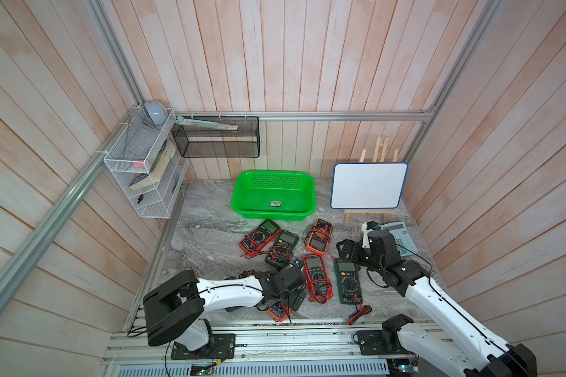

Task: Put the multimeter into the basket
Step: Pick up the multimeter from the center of the board.

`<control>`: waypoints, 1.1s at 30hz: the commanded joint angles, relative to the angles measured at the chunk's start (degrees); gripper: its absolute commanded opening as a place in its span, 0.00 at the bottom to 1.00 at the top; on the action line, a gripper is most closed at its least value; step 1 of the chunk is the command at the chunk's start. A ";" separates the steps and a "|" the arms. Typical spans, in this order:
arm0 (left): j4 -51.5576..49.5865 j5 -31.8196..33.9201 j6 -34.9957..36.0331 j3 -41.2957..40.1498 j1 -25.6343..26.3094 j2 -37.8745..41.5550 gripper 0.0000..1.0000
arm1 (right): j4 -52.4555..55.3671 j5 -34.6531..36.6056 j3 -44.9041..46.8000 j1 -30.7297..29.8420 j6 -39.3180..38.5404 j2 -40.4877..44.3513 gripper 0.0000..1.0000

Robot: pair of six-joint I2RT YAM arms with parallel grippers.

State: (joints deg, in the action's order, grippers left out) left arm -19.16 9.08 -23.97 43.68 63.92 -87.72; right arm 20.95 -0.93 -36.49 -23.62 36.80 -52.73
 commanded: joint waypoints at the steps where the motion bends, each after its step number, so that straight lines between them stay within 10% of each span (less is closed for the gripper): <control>1: -0.16 1.25 0.55 -1.39 0.15 -1.25 1.00 | 1.09 1.00 -1.29 0.42 -0.93 -0.47 0.98; 7: 0.32 0.89 0.28 -1.60 0.15 -3.19 0.90 | 1.37 1.06 -1.82 0.60 -1.29 -0.59 0.98; 11: -0.12 -0.08 -0.39 -1.75 0.15 -3.78 0.62 | 1.45 0.80 -2.21 0.85 -1.29 -0.61 0.98; 15: -2.13 -0.25 -1.91 -1.30 0.15 -2.40 0.14 | 1.51 0.10 -2.94 0.85 -1.55 -0.94 0.98; 18: -5.27 -0.14 -3.24 0.09 0.15 -0.06 0.00 | 1.08 -0.57 -3.41 0.85 -1.55 -1.33 0.98; 33: -15.86 6.81 -6.90 10.62 -3.47 12.40 0.00 | -4.40 -5.02 -5.08 0.85 -1.42 -4.40 0.98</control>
State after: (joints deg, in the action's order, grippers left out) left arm -35.03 12.75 -30.24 50.13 62.85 -76.95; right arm 18.48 -4.58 -39.68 -23.05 35.90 -56.69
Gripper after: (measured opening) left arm 0.869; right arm 0.980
